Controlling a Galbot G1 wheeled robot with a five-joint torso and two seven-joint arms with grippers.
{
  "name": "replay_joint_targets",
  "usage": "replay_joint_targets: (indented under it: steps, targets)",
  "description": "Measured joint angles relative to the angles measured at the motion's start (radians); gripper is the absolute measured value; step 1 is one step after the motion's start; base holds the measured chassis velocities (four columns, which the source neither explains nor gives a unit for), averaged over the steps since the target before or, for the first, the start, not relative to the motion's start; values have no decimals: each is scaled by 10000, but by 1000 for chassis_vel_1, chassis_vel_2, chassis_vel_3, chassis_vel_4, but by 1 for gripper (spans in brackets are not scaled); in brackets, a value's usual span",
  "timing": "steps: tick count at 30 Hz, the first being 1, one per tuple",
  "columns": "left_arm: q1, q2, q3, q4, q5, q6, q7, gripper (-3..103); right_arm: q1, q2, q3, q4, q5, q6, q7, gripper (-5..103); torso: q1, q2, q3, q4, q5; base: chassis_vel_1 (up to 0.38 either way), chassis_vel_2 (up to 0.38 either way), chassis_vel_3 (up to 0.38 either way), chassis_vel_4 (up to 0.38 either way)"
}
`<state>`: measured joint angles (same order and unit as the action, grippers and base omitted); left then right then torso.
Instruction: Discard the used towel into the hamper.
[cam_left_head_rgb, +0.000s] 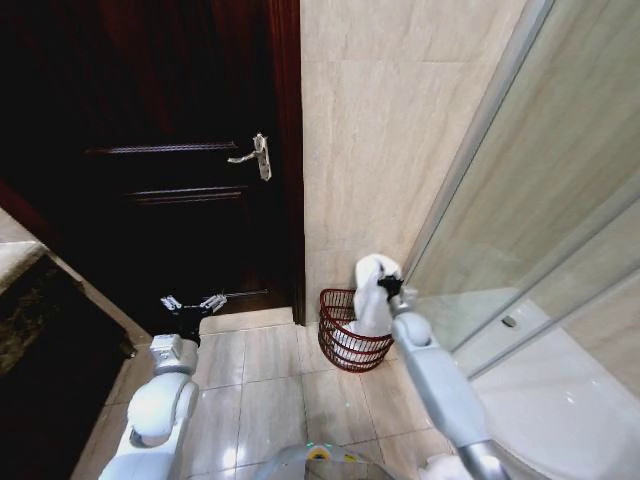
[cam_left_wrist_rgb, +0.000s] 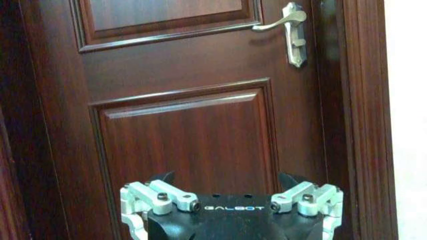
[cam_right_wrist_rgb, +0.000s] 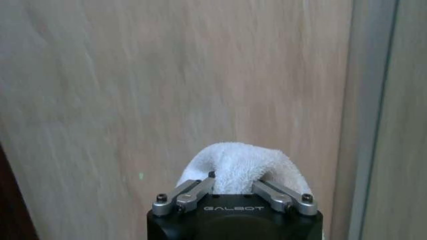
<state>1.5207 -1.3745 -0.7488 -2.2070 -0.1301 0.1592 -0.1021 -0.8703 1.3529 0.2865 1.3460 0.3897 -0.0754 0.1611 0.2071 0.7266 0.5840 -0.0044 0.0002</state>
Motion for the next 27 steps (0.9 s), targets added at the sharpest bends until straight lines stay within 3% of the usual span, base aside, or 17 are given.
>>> replay_joint_targets:
  steps: [4,10,16,20,22,24,25,27]
  targets:
    - [1,0,1,0,0,0,0,100,-47,69,443,-502,298,-425,111,5,0,0,0,-1,-3,0,0,0,0]
    - [0,0,0,0,0,0,0,100,-268,-299,877,-912,-74,-596,20,5,0,0,-1,-6,-4,0,0,0,0]
    - [0,0,0,0,0,0,0,100,-669,-328,870,-508,-145,-418,-1069,5,-1,0,-1,-3,-3,0,0,0,0]
    - [0,0,0,0,0,0,0,100,-810,-231,826,-267,-153,-976,-1718,5,0,0,-1,-3,-3,0,0,0,0]
    - [0,-1,0,1,0,0,0,100,-823,-134,815,-25,263,-1942,-1645,5,0,0,-1,-3,-2,0,0,0,0]
    - [0,0,0,0,0,0,0,100,-744,-6,811,279,1334,-3502,-898,5,0,1,-1,-2,-3,0,0,0,0]
    - [0,0,0,0,0,0,0,100,-744,-6,811,279,1334,-3502,-898,5,0,1,-1,-2,-3,0,0,0,0]
    - [0,0,0,0,0,0,0,100,-477,80,846,118,1927,-4121,-43,5,0,0,-1,-1,-2,0,0,0,0]
